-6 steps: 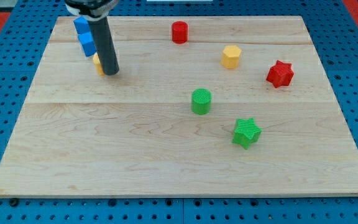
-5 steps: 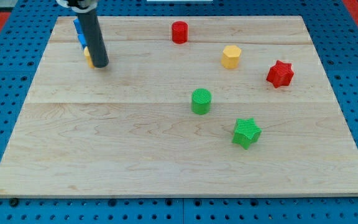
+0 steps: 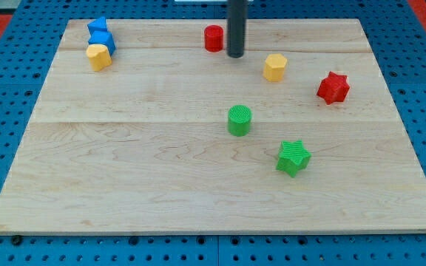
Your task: Push the red circle closer to the blue triangle
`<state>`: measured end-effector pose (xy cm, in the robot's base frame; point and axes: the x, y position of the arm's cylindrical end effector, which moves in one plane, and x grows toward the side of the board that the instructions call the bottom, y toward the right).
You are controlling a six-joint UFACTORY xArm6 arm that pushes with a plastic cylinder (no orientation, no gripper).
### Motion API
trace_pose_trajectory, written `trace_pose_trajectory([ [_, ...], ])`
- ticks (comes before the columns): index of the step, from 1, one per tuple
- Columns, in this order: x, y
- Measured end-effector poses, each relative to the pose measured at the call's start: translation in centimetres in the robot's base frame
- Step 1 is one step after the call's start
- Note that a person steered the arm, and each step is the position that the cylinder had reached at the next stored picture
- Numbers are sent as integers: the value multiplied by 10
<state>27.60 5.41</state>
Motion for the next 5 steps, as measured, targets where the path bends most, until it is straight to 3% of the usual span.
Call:
trace_pose_trajectory([
  [1,-25,10],
  [3,-56,-151],
  [5,-60,-176],
])
